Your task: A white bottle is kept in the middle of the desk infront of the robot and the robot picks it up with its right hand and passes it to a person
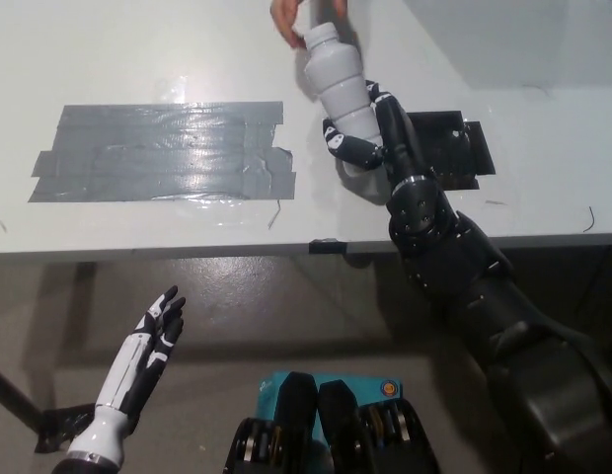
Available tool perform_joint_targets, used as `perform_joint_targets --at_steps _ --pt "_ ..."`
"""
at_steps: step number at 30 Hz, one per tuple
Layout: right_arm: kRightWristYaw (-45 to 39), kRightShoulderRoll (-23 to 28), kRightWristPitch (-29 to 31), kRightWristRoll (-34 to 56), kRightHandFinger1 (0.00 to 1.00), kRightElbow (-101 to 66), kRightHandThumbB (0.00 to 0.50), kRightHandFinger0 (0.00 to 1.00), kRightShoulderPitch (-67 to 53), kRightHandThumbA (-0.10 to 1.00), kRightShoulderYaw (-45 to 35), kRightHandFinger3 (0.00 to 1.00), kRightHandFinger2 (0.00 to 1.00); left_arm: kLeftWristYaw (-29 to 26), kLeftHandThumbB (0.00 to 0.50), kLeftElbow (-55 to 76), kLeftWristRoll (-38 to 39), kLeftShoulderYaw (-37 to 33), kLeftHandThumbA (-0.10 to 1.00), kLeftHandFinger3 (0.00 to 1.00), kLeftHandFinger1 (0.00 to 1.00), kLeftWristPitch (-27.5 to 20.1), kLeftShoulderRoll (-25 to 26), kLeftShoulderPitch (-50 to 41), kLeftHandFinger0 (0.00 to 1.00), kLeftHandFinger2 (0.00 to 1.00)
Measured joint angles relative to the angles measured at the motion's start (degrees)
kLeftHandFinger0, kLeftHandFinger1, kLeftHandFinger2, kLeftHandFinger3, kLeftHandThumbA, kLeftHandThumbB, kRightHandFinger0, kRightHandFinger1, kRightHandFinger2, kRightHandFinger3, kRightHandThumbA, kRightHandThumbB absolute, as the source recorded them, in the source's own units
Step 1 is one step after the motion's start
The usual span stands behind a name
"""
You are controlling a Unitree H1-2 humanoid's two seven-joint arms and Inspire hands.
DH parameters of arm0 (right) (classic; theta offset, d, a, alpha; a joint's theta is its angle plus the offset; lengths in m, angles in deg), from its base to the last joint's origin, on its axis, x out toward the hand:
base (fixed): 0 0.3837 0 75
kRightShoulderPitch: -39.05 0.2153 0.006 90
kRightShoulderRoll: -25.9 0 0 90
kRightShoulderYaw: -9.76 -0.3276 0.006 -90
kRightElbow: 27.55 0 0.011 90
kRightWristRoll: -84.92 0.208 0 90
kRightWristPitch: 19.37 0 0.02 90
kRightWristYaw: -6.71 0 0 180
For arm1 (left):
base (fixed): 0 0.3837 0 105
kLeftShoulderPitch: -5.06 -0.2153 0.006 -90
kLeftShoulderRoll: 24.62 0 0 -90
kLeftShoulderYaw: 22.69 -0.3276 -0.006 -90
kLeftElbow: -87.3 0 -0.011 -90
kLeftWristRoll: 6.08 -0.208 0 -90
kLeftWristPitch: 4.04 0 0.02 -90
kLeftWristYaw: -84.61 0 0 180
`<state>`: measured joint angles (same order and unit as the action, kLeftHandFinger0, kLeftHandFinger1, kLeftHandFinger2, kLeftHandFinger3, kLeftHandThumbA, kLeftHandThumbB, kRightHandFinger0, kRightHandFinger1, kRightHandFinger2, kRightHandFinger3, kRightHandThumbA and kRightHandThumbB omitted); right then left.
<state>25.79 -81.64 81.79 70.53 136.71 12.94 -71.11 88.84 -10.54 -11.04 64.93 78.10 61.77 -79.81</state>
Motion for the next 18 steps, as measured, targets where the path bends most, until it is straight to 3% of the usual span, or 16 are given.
perform_joint_targets --at_steps 14,15,16,17,18 --pt "0.07 -0.07 1.12 -0.04 0.51 -0.11 0.153 0.03 0.79 -0.10 -0.31 0.83 0.90 0.00 0.131 -0.06 -0.86 -0.02 0.97 1.00 1.00 -0.01 0.05 0.18 1.00 1.00" --pt "0.07 -0.07 1.18 -0.04 0.59 -0.10 0.204 0.11 0.79 -0.10 -0.34 0.88 0.97 0.01 0.121 -0.06 -0.90 -0.02 0.96 1.00 1.00 -0.01 0.06 0.18 1.00 1.00" --pt "0.07 -0.07 1.24 -0.04 0.61 -0.10 0.208 0.16 0.79 -0.10 -0.35 0.84 0.94 0.00 0.119 -0.06 -0.95 -0.02 0.96 1.00 1.00 0.00 0.06 0.18 1.00 1.00" --pt "0.09 -0.08 1.34 -0.03 0.70 -0.10 0.301 0.25 0.80 -0.06 -0.38 1.00 1.00 0.00 0.108 -0.06 -0.99 -0.02 0.96 1.00 1.00 0.00 0.08 0.18 1.00 1.00" --pt "0.10 -0.08 1.41 -0.03 1.00 -0.09 0.425 0.81 0.80 0.34 -0.41 1.00 1.00 0.00 0.111 -0.06 -1.03 -0.02 0.95 1.00 1.00 0.00 0.08 0.18 1.00 1.00"
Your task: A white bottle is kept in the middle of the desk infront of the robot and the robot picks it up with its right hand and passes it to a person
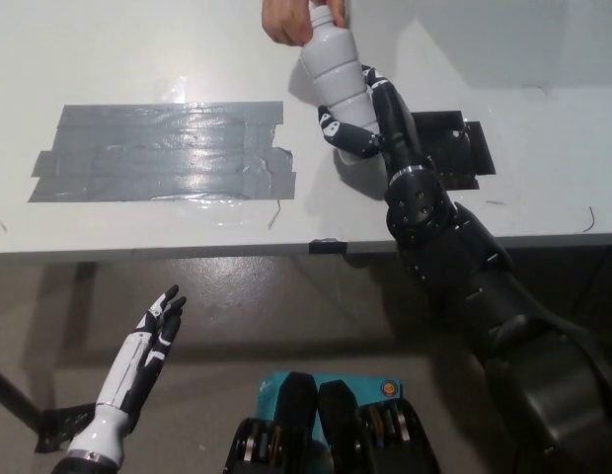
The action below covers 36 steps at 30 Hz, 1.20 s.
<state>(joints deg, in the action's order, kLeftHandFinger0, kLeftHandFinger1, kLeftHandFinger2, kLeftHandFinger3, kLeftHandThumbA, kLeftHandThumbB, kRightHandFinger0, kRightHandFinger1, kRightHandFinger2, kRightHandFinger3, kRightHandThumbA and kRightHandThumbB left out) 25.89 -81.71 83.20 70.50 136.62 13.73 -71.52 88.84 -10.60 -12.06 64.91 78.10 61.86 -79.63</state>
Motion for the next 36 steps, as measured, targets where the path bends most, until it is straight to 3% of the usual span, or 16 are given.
perform_joint_targets --at_steps 1,2,8,18,21,27,28,30,31,36 --pt "-0.09 0.01 0.02 0.02 1.00 0.00 0.464 0.99 0.01 0.39 -0.02 1.00 1.00 0.01 0.111 0.00 -0.05 -0.01 0.94 1.00 1.00 0.00 0.02 0.00 1.00 1.00" --pt "-0.55 0.02 0.10 0.11 1.00 0.00 0.499 1.00 0.01 0.57 -0.10 1.00 1.00 0.04 0.098 0.00 -0.05 -0.01 0.94 1.00 1.00 0.01 0.03 0.00 1.00 1.00" --pt "-6.05 0.57 0.26 0.83 1.00 -0.32 0.500 1.00 0.00 0.76 -0.04 1.00 1.00 0.13 0.107 -0.02 -0.01 0.00 0.93 1.00 1.00 -0.02 0.04 0.00 0.99 1.00" --pt "-8.73 1.36 0.31 1.02 1.00 -4.78 0.500 1.00 0.00 0.81 -0.04 1.00 1.00 0.43 0.095 -0.03 0.01 0.01 0.92 1.00 1.00 -0.03 0.04 0.07 0.98 1.00" --pt "-9.09 1.42 0.32 1.24 1.00 -6.56 0.500 1.00 -0.16 0.90 -0.42 1.00 1.00 0.43 0.112 -0.03 0.00 0.01 0.94 1.00 1.00 -0.04 0.04 0.07 0.99 1.00" --pt "-9.32 2.14 0.27 1.26 1.00 -12.49 0.500 1.00 -1.31 0.87 -0.56 1.00 1.00 0.43 0.115 -0.02 -0.02 0.01 0.94 1.00 1.00 -0.01 0.03 0.10 0.95 1.00" --pt "-9.40 2.34 0.09 1.27 1.00 -14.28 0.500 1.00 -1.96 0.95 -0.67 1.00 1.00 0.45 0.126 -0.02 0.00 0.01 0.94 1.00 1.00 -0.01 0.02 0.12 0.94 1.00" --pt "-9.72 2.89 -0.41 1.28 1.00 -18.88 0.500 1.00 -3.83 0.90 -0.88 1.00 1.00 0.46 0.107 -0.03 0.05 0.03 0.94 1.00 1.00 -0.01 0.03 0.18 0.93 1.00" --pt "-9.90 3.28 -0.74 1.27 1.00 -21.53 0.500 1.00 -4.75 0.89 -0.99 1.00 1.00 0.47 0.074 -0.03 0.07 0.04 0.92 1.00 1.00 -0.01 0.03 0.21 0.93 1.00" --pt "-10.36 5.01 -2.10 1.44 1.00 -32.72 0.500 1.00 -9.23 0.92 -2.34 1.00 1.00 0.69 0.092 -0.08 0.18 0.03 0.94 1.00 1.00 -0.01 0.02 0.24 0.93 1.00"
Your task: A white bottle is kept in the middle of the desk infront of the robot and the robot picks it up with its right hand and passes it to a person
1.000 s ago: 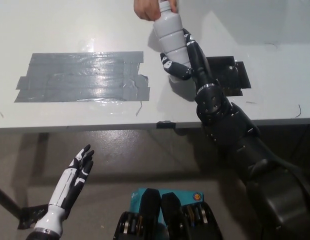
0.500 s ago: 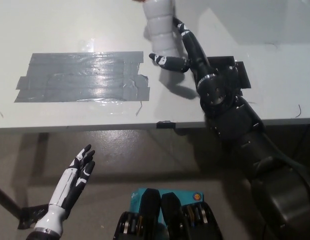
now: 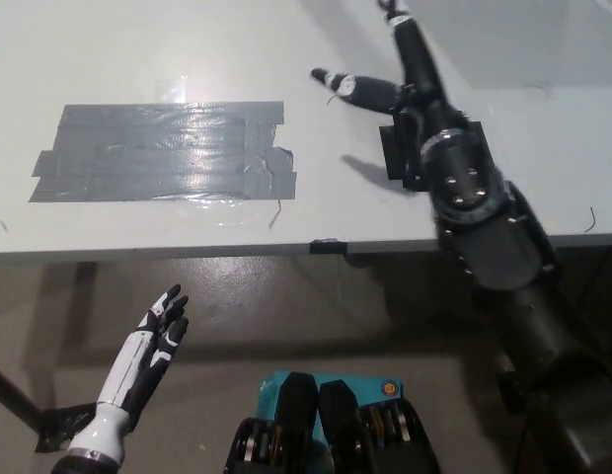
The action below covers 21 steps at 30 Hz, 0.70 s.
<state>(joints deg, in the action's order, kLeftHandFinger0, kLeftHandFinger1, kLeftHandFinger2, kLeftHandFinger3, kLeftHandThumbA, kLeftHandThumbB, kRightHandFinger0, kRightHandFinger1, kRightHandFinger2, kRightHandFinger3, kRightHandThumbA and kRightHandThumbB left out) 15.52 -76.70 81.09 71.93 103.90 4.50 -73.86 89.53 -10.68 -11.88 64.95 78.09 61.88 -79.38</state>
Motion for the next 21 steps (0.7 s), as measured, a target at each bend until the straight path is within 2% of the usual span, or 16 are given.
perform_joint_targets --at_steps 10,15,18,20,21 --pt "-1.12 1.21 -3.21 -0.01 1.00 -19.91 0.469 1.00 -13.66 0.91 -0.32 1.00 1.00 0.02 0.114 -0.57 -0.01 -0.01 0.95 1.00 1.00 0.04 -0.02 0.00 0.95 1.00" --pt "-1.63 1.23 -4.32 -0.02 1.00 -31.79 0.457 1.00 -26.15 0.94 0.05 1.00 1.00 0.02 0.105 -0.73 -0.01 -0.01 0.96 1.00 1.00 0.10 -0.03 0.05 0.96 1.00" --pt "-1.99 1.24 -4.48 0.02 1.00 -37.14 0.404 1.00 -32.37 0.94 0.24 1.00 1.00 0.01 0.111 -0.82 -0.01 -0.01 0.96 1.00 1.00 0.13 -0.03 0.12 0.98 1.00" --pt "-2.26 1.36 -4.51 0.12 1.00 -40.66 0.391 1.00 -36.33 0.95 0.36 1.00 1.00 0.01 0.116 -0.88 -0.02 -0.01 0.97 1.00 1.00 0.14 -0.03 0.27 0.98 1.00" --pt "-2.41 1.50 -4.49 0.25 1.00 -42.88 0.342 1.00 -38.95 0.95 0.43 1.00 1.00 0.01 0.117 -0.93 -0.01 0.00 0.97 1.00 1.00 0.14 -0.03 0.41 0.98 1.00"
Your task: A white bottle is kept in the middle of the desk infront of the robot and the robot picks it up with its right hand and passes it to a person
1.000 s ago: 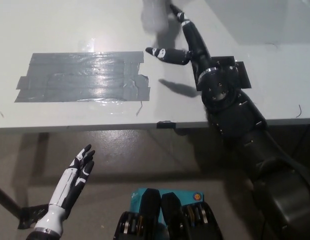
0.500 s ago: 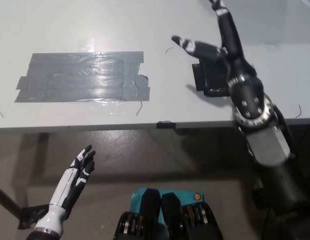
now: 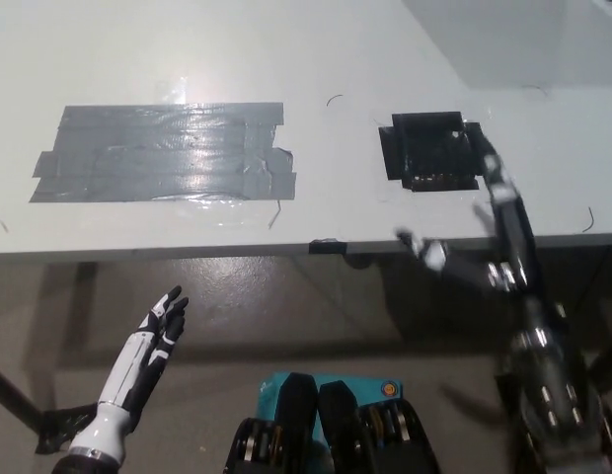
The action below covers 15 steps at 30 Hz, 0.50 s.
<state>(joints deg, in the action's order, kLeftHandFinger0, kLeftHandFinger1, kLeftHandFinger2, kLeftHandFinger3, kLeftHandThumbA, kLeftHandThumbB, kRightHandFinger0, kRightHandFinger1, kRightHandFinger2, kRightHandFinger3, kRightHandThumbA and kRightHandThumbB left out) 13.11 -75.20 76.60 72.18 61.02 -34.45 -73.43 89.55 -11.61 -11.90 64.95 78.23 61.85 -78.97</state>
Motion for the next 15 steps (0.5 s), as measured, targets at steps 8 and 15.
perform_joint_targets --at_steps 8,15 --pt "-3.22 2.47 1.94 4.38 1.00 -10.36 0.294 1.00 -10.79 1.00 0.27 1.00 1.00 -0.04 0.145 -0.23 0.00 0.39 0.97 1.00 1.00 -0.14 0.02 1.36 0.99 1.00" --pt "-6.26 2.55 3.35 8.95 1.00 3.72 0.314 1.00 -9.64 1.00 0.07 1.00 1.00 -0.09 0.192 -0.60 -0.09 0.44 1.00 1.00 1.00 -0.26 -0.09 1.84 1.00 1.00"
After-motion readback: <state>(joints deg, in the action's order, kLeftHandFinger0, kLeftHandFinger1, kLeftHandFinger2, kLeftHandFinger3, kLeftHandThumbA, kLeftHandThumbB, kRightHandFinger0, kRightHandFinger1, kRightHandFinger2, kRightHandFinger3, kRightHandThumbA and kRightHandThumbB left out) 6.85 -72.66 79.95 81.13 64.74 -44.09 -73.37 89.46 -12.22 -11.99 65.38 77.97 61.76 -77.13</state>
